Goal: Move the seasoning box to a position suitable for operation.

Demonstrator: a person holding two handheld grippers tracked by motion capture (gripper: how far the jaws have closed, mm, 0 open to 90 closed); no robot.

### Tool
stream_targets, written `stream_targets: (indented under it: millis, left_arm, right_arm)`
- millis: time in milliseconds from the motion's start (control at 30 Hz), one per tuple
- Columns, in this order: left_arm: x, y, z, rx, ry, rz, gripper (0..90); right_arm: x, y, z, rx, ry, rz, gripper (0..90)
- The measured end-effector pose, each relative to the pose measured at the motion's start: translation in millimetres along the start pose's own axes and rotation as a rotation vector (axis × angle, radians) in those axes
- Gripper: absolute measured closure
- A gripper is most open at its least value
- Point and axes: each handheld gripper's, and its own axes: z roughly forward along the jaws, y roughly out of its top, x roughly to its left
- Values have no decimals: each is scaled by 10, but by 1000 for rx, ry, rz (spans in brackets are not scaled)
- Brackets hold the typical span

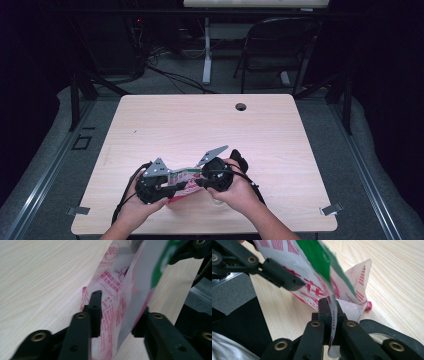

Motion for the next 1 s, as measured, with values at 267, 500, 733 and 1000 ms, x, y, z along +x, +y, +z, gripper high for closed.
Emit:
stream_targets:
  millis: [267, 500, 733, 1000]
  left_arm:
    - [75, -238, -1, -35, -22, -40, 426]
    - [151, -388, 100, -18, -27, -88, 383]
    - [221, -496, 226, 11, -28, -121, 365]
    - [230, -592, 416, 41, -30, -126, 335]
  right_arm:
    - [-5, 8, 2, 5, 6, -5, 900]
    - [0, 4, 6, 4, 10, 2, 900]
    - [2, -1, 2, 8, 6, -1, 900]
    - [5, -18, 7, -4, 10, 7, 900]
